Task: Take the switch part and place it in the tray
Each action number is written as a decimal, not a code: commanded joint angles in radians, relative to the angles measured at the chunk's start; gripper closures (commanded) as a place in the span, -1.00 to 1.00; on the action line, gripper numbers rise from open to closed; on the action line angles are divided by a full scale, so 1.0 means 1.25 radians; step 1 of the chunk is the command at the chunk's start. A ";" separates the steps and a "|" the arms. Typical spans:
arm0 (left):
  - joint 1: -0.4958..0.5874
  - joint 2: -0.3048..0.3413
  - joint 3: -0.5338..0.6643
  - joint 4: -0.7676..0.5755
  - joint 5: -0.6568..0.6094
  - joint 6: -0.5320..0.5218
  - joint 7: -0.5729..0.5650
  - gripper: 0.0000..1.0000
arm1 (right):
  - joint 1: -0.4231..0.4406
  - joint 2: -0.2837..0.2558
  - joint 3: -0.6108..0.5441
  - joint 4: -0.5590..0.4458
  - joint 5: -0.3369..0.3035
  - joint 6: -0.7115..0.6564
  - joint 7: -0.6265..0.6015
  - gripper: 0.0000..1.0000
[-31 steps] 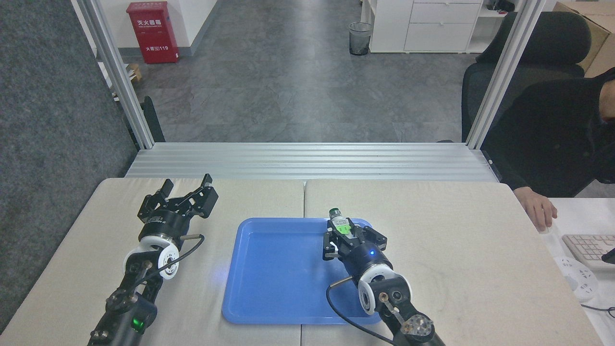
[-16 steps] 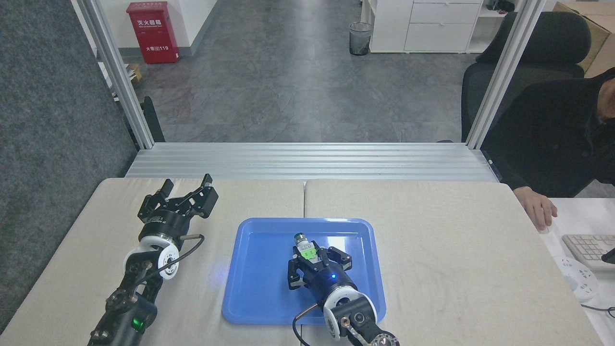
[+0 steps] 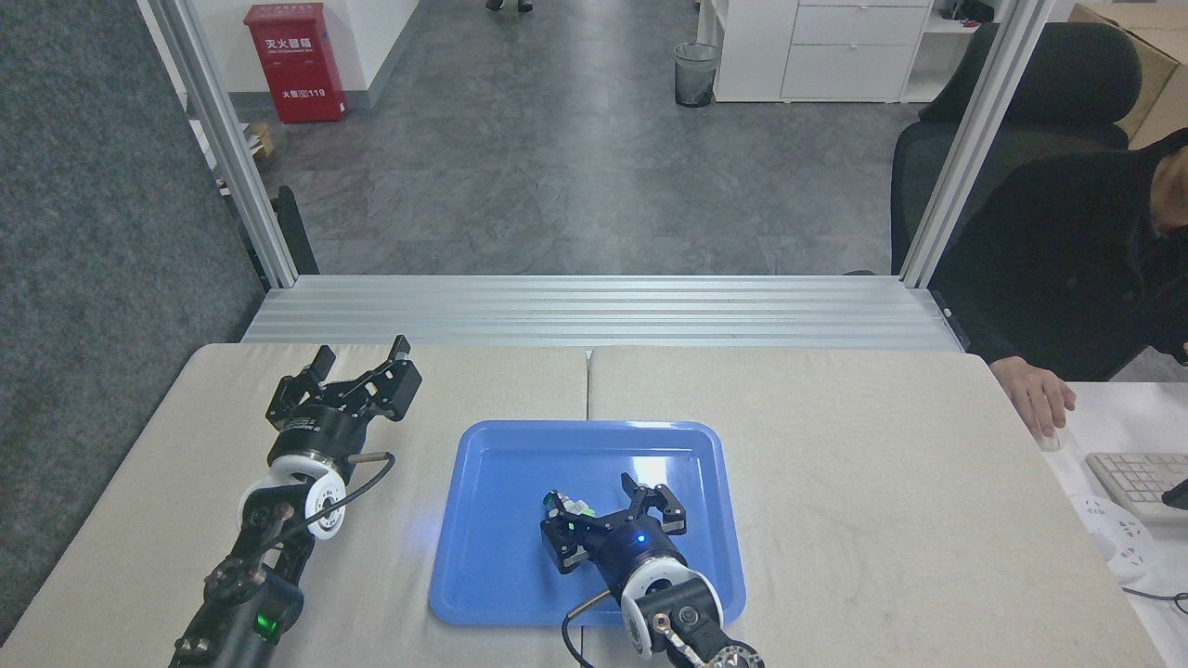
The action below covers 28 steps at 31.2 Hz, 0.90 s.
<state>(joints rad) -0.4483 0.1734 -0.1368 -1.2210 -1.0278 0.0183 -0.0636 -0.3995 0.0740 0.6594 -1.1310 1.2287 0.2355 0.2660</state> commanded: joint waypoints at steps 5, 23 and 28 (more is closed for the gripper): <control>0.000 0.000 0.000 0.000 0.000 0.000 0.001 -1.00 | -0.090 -0.019 -0.250 -0.041 -0.017 -0.120 -0.125 -0.98; 0.000 0.000 0.000 0.000 0.000 0.000 0.001 -1.00 | -0.082 -0.265 -0.343 0.016 -0.049 -0.171 -0.133 -0.98; 0.000 0.000 0.000 0.000 0.000 0.000 0.001 -1.00 | -0.068 -0.283 -0.343 0.016 -0.060 -0.177 -0.111 -0.96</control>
<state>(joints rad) -0.4484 0.1733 -0.1367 -1.2210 -1.0278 0.0183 -0.0636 -0.5035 -0.1377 0.3297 -1.1342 1.1787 0.0198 0.1006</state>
